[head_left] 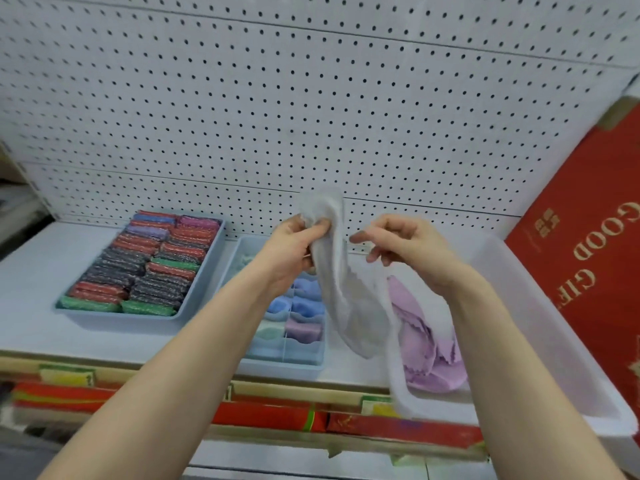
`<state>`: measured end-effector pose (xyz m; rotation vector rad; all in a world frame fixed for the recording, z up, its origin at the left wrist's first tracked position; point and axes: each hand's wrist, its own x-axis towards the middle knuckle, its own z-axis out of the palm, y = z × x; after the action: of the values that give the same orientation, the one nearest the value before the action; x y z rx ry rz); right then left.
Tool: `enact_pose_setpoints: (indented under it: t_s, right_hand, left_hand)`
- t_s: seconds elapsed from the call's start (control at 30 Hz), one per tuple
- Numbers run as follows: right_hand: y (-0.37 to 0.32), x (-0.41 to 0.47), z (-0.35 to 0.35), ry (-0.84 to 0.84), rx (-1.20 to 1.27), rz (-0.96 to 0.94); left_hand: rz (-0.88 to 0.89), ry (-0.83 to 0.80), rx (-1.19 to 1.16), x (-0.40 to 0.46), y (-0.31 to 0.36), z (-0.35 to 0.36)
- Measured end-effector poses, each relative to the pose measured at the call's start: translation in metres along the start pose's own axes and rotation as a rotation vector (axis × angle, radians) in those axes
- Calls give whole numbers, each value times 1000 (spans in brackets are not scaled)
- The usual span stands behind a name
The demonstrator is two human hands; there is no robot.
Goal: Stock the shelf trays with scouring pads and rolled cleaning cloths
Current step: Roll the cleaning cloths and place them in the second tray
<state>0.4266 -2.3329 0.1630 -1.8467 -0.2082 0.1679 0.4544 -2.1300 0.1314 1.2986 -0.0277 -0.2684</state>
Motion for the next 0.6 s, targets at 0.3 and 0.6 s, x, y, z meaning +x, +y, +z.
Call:
enact_pose_setpoints:
  t_s: [0.3,0.6]
  right_hand:
    - [-3,44,11,-114,102,-68]
    - [-16,65,18,-59,-14,-105]
  left_hand:
    - [58,-98,58,-9,25,-10]
    - [389,253,271,-2,32,-41]
